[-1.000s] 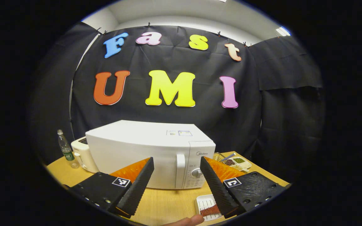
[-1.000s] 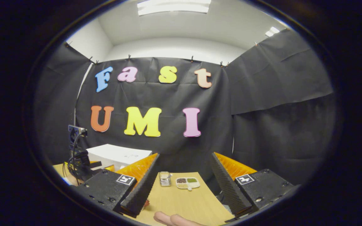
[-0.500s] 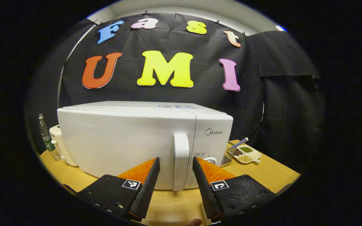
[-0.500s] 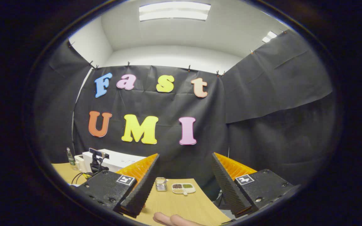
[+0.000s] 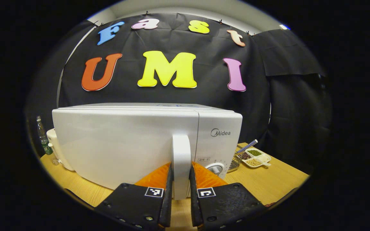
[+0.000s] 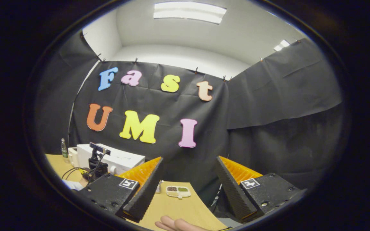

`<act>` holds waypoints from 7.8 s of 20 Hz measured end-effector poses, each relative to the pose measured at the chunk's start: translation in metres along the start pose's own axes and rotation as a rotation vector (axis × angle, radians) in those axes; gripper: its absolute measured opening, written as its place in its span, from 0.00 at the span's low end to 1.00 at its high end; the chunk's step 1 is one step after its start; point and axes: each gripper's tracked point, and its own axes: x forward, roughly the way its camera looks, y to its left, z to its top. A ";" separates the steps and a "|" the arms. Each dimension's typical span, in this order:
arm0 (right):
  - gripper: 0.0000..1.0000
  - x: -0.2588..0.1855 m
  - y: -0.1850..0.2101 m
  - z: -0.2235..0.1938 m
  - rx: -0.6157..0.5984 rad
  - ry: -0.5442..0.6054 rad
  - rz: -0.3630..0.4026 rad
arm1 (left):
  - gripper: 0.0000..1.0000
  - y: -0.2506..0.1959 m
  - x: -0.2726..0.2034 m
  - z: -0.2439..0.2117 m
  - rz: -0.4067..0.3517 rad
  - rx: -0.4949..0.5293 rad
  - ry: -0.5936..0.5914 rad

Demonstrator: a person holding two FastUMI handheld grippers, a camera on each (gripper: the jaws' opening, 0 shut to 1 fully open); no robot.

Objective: Open the microwave oven with the left hand, put the food in, and close the microwave oven.

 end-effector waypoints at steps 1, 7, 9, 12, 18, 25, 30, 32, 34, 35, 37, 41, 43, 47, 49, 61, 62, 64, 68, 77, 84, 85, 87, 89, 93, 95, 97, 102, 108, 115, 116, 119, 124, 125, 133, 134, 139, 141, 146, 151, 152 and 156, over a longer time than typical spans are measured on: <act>0.92 0.001 0.001 -0.003 0.000 0.010 0.000 | 0.20 -0.001 0.006 -0.004 0.010 0.003 0.010; 0.95 0.002 0.001 -0.013 0.007 0.041 -0.003 | 0.08 -0.001 0.000 -0.008 -0.016 0.007 0.044; 1.00 0.002 0.001 -0.013 0.004 0.040 -0.004 | 0.08 -0.001 0.000 -0.009 -0.007 0.009 0.045; 1.00 0.002 -0.001 -0.013 0.001 0.039 -0.007 | 0.08 0.000 -0.003 -0.011 0.000 0.004 0.049; 0.95 -0.001 0.002 -0.018 0.004 0.055 -0.005 | 0.04 0.001 -0.045 -0.013 -0.032 0.004 0.016; 1.00 -0.016 0.026 -0.026 -0.003 0.075 0.024 | 0.06 0.025 -0.126 -0.025 -0.063 0.000 0.049; 0.95 -0.021 0.042 -0.031 -0.006 0.094 0.046 | 0.13 0.061 -0.186 -0.035 -0.022 -0.005 0.062; 0.95 -0.025 0.050 -0.033 -0.005 0.105 0.060 | 0.18 0.080 -0.208 -0.038 0.011 -0.010 0.067; 0.96 -0.029 0.057 -0.036 -0.004 0.115 0.076 | 0.41 0.098 -0.234 -0.045 0.026 -0.027 0.090; 0.96 -0.032 0.060 -0.036 -0.005 0.119 0.081 | 0.30 0.107 -0.247 -0.049 0.037 -0.040 0.099; 0.96 -0.035 0.065 -0.038 -0.010 0.126 0.087 | 0.49 0.129 -0.271 -0.049 0.085 -0.051 0.099; 0.96 -0.035 0.078 -0.048 0.004 0.167 0.106 | 0.84 0.170 -0.315 -0.043 0.205 -0.064 0.083; 1.00 -0.034 0.086 -0.053 0.015 0.196 0.125 | 0.87 0.182 -0.335 -0.033 0.246 -0.068 0.055; 0.96 -0.027 0.094 -0.060 0.007 0.228 0.139 | 0.89 0.198 -0.360 -0.022 0.290 -0.111 0.034; 1.00 -0.021 0.103 -0.069 0.000 0.254 0.165 | 0.89 0.202 -0.367 -0.013 0.307 -0.131 0.030; 1.00 0.037 0.151 -0.202 0.043 0.715 0.444 | 0.89 0.176 -0.383 0.089 0.335 -0.050 -0.091; 1.00 0.037 0.156 -0.212 0.072 0.766 0.473 | 0.89 0.170 -0.383 0.097 0.329 -0.049 -0.101; 0.91 0.036 0.163 -0.233 0.134 0.854 0.513 | 0.89 0.163 -0.384 0.109 0.318 -0.055 -0.119; 0.90 0.041 0.173 -0.262 0.264 0.952 0.566 | 0.89 0.150 -0.385 0.126 0.302 -0.068 -0.151; 0.55 0.036 0.213 -0.316 0.536 1.163 0.642 | 0.89 0.152 -0.384 0.129 0.339 -0.014 -0.168; 0.15 0.035 0.224 -0.313 0.556 1.196 0.683 | 0.89 0.151 -0.382 0.119 0.331 -0.003 -0.143; 0.05 0.036 0.224 -0.312 0.543 1.190 0.681 | 0.89 0.150 -0.381 0.119 0.327 -0.003 -0.141; 0.13 0.035 0.221 -0.309 0.526 1.171 0.678 | 0.89 0.151 -0.383 0.118 0.326 -0.003 -0.138; 0.13 0.034 0.216 -0.305 0.486 1.135 0.664 | 0.89 0.152 -0.387 0.119 0.326 -0.003 -0.144; 0.13 0.029 0.203 -0.277 0.358 0.994 0.637 | 0.89 0.155 -0.397 0.123 0.324 -0.011 -0.152; 0.13 0.025 0.206 -0.258 0.290 0.911 0.638 | 0.89 0.155 -0.401 0.122 0.320 -0.014 -0.145; 0.13 0.019 0.215 -0.241 0.224 0.845 0.646 | 0.89 0.154 -0.404 0.125 0.313 -0.015 -0.149; 0.13 0.015 0.251 -0.206 0.100 0.683 0.660 | 0.89 0.147 -0.414 0.128 0.286 -0.004 -0.168; 0.13 0.043 0.322 -0.202 0.035 0.584 0.675 | 0.89 0.149 -0.429 0.130 0.278 0.005 -0.184; 0.13 0.107 0.405 -0.184 0.088 0.428 0.667 | 0.89 0.163 -0.425 0.117 0.297 0.019 -0.168; 0.13 0.116 0.419 -0.186 0.096 0.422 0.665 | 0.89 0.166 -0.422 0.115 0.299 0.012 -0.161; 0.13 0.143 0.461 -0.194 0.129 0.389 0.660 | 0.89 0.171 -0.414 0.111 0.299 0.000 -0.145; 0.13 0.184 0.512 -0.227 0.113 0.393 0.598 | 0.89 0.181 -0.404 0.110 0.307 0.002 -0.143; 0.13 0.190 0.521 -0.235 0.119 0.412 0.596 | 0.89 0.183 -0.402 0.109 0.309 0.002 -0.142; 0.13 0.217 0.559 -0.279 0.427 0.547 0.479 | 0.89 0.199 -0.389 0.091 0.326 -0.012 -0.103; 0.13 0.220 0.562 -0.283 0.477 0.559 0.456 | 0.89 0.202 -0.389 0.090 0.333 -0.009 -0.097; 0.16 0.232 0.568 -0.300 0.752 0.606 0.281 | 0.89 0.199 -0.379 0.078 0.305 -0.044 -0.058; 0.08 0.233 0.569 -0.307 0.830 0.588 0.214 | 0.89 0.197 -0.377 0.076 0.286 -0.066 -0.053; 0.24 0.236 0.568 -0.317 0.784 0.552 0.108 | 0.90 0.206 -0.379 0.068 0.304 -0.068 -0.045; 0.71 0.238 0.554 -0.306 0.442 0.481 0.028 | 0.90 0.214 -0.380 0.060 0.313 -0.091 -0.041; 0.88 0.241 0.553 -0.299 0.417 0.456 0.028 | 0.89 0.216 -0.380 0.058 0.317 -0.096 -0.037; 0.90 0.235 0.549 -0.273 0.378 0.391 0.066 | 0.89 0.232 -0.380 0.050 0.351 -0.101 -0.025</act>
